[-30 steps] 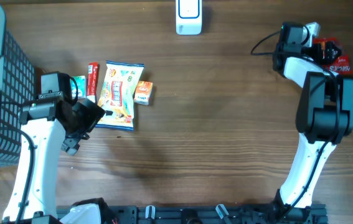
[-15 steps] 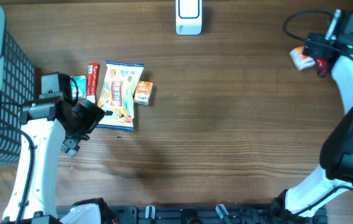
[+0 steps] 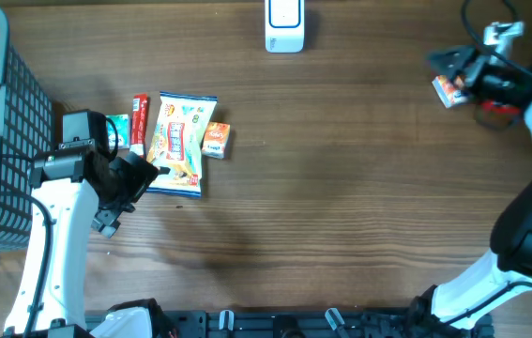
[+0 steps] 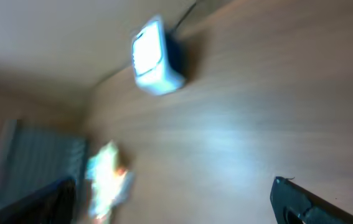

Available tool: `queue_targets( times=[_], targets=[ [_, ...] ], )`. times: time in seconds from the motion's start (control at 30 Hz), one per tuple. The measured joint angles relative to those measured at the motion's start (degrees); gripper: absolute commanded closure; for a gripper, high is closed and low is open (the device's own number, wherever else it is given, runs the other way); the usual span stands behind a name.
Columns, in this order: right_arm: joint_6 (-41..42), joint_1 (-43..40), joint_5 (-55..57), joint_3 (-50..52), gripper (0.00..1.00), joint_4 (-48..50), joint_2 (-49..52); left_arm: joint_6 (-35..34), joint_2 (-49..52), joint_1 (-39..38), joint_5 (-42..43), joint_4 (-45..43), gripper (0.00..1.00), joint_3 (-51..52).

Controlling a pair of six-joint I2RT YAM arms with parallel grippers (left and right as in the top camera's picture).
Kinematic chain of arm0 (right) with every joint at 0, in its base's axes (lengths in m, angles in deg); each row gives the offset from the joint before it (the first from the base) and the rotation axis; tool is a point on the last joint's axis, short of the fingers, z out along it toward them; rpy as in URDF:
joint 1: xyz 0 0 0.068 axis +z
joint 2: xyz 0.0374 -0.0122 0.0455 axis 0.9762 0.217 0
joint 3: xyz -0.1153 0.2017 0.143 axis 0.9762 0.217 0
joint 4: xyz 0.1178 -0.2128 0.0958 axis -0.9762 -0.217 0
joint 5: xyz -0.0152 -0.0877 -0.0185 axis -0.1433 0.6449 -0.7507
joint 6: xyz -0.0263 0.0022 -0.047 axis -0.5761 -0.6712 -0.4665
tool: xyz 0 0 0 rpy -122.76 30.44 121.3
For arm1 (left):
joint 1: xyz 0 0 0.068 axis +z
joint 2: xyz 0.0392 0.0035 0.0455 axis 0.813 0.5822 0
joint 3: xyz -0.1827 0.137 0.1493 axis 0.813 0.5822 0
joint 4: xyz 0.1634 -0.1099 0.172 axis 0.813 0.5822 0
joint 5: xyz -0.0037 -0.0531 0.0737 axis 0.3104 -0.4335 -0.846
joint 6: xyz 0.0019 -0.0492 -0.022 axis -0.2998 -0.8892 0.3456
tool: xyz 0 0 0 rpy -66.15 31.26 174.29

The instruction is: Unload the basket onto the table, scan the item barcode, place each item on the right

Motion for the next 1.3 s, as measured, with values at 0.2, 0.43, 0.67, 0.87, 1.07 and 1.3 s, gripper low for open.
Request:
queue_targets(
  times=[0.2,0.43,0.67,0.87,1.07,1.3],
  targets=[
    [-1.3,14.1,4.8,0.0,0.0,-10.6,0.0,0.0,0.0,0.0,0.0,-2.2,0.04,0.0],
    [5.6,27.3,20.0,0.0,0.01,-11.2,0.0,1.7,0.3,-3.1,0.2,-5.3,0.0,0.0],
    [8.7,31.0,24.8,0.0,0.0,-10.4,0.0,4.9,5.4,-9.0,0.4,-6.4,0.0,0.7],
    [9.5,31.0,26.6,0.0,0.0,-10.2,0.0,7.9,9.5,-17.3,0.5,-11.4,0.0,2.7],
    [9.6,31.0,27.9,0.0,0.0,-10.6,0.0,8.9,9.8,-25.8,-4.3,-16.2,0.0,2.8],
    [9.6,31.0,29.8,0.0,0.01,-11.0,0.0,8.8,13.1,-31.0,-13.9,-18.1,0.0,2.8]
  ],
)
